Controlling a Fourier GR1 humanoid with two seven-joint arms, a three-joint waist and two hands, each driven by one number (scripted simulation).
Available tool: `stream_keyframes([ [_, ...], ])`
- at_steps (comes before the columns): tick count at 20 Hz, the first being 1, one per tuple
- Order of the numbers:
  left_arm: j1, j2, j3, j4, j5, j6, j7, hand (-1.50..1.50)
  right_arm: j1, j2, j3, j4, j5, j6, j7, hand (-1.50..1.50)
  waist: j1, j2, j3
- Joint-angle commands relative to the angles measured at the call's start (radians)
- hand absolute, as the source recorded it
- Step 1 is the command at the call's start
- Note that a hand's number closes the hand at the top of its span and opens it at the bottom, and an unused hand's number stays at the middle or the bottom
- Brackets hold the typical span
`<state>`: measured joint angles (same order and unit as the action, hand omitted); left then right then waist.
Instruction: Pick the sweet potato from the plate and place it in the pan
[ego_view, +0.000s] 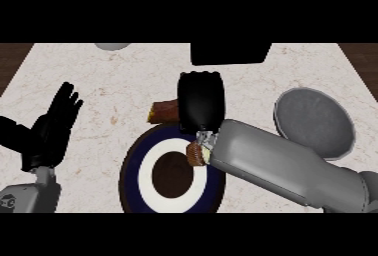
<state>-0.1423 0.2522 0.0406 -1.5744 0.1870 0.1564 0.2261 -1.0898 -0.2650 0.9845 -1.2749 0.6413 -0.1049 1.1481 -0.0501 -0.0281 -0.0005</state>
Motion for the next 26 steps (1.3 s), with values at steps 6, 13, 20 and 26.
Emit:
stream_keyframes([
  [6,0.022,-0.002,-0.007,-0.044,-0.011,0.002,0.009,0.0,0.008,-0.149,-0.18,-0.237,0.075,0.139,0.249,1.5,0.015,0.01,0.001],
  [13,0.006,-0.031,-0.028,-0.014,-0.023,-0.008,-0.028,0.0,0.181,-0.339,-0.342,-0.348,0.107,0.096,0.135,1.5,0.014,0.021,0.001],
  [20,-0.007,0.003,0.008,-0.059,-0.006,-0.005,0.048,0.0,0.497,-0.512,-0.524,-0.445,0.122,-0.048,-0.04,1.5,0.019,0.022,0.002],
  [26,0.022,0.017,0.015,-0.068,0.011,-0.062,0.039,0.0,0.714,-0.574,-0.702,-0.399,0.048,-0.151,-0.295,1.5,0.038,0.026,0.001],
])
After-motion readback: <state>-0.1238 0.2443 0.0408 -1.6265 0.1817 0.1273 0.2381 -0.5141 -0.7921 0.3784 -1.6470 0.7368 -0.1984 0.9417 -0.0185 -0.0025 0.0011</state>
